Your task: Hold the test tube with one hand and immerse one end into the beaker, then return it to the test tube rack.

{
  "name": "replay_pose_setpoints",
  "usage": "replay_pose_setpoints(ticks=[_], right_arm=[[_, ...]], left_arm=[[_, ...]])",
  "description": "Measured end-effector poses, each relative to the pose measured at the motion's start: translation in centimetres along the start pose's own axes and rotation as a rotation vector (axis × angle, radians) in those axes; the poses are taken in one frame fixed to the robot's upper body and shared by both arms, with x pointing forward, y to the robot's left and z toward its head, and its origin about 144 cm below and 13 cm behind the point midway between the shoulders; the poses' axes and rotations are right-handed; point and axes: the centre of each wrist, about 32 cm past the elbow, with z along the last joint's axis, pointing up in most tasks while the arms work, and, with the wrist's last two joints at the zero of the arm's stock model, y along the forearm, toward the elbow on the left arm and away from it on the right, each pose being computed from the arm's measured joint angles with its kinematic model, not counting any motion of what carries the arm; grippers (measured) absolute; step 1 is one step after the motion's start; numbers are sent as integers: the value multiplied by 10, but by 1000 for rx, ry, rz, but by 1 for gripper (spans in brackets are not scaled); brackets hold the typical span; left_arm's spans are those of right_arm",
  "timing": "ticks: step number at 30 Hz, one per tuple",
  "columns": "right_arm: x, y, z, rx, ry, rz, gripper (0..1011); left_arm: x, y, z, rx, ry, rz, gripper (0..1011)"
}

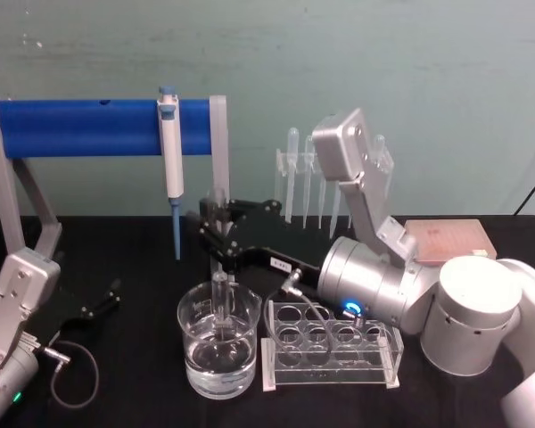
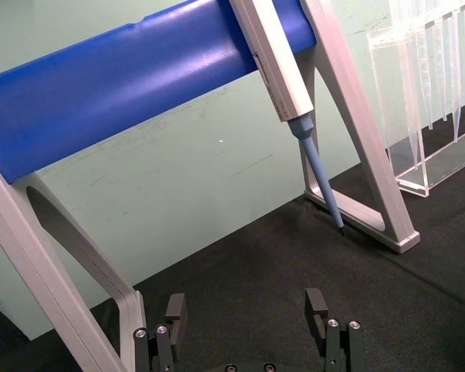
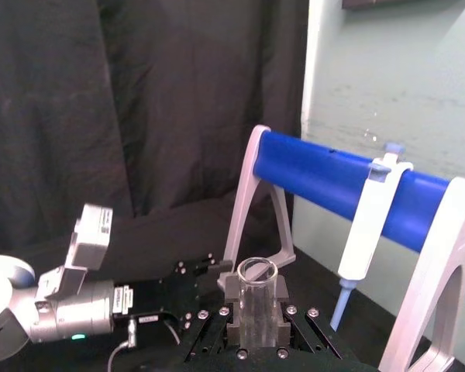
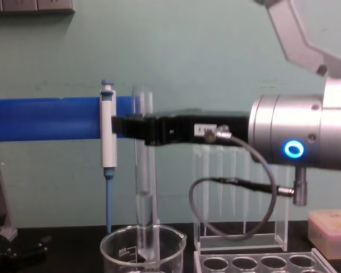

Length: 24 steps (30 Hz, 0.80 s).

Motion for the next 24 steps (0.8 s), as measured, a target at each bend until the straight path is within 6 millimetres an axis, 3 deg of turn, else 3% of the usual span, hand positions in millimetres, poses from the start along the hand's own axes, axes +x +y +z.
replay_pose_setpoints(ticks=[24], right_arm=[[-6, 5, -39, -5, -5, -22, 226]], left_arm=[[0, 0, 0, 0, 0, 0, 1000]])
